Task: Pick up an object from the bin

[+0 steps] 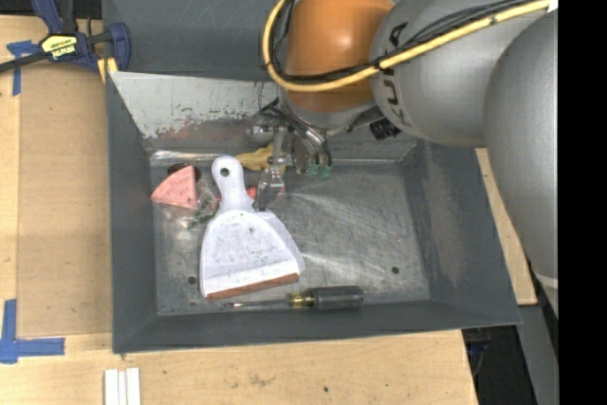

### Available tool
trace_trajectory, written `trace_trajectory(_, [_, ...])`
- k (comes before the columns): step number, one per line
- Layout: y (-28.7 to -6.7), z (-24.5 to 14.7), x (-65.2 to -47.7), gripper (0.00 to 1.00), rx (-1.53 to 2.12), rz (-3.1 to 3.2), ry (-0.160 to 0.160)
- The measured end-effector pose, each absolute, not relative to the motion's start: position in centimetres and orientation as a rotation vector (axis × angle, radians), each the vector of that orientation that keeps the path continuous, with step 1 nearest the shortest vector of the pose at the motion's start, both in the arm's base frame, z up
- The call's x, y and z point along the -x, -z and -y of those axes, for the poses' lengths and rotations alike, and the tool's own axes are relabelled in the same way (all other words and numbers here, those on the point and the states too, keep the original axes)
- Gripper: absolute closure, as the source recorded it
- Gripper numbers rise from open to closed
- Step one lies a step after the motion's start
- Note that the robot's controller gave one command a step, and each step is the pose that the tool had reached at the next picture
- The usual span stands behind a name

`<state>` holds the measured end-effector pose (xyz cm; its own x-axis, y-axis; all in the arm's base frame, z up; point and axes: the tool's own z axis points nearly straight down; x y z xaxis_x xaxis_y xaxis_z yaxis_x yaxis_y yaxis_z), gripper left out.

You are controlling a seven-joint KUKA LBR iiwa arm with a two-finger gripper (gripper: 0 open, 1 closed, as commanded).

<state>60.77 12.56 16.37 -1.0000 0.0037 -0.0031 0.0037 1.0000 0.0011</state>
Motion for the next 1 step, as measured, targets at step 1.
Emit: trace_trajectory(1, [-16.37,-12.56,-60.77,0.00,-0.005,-3.138,-0.002])
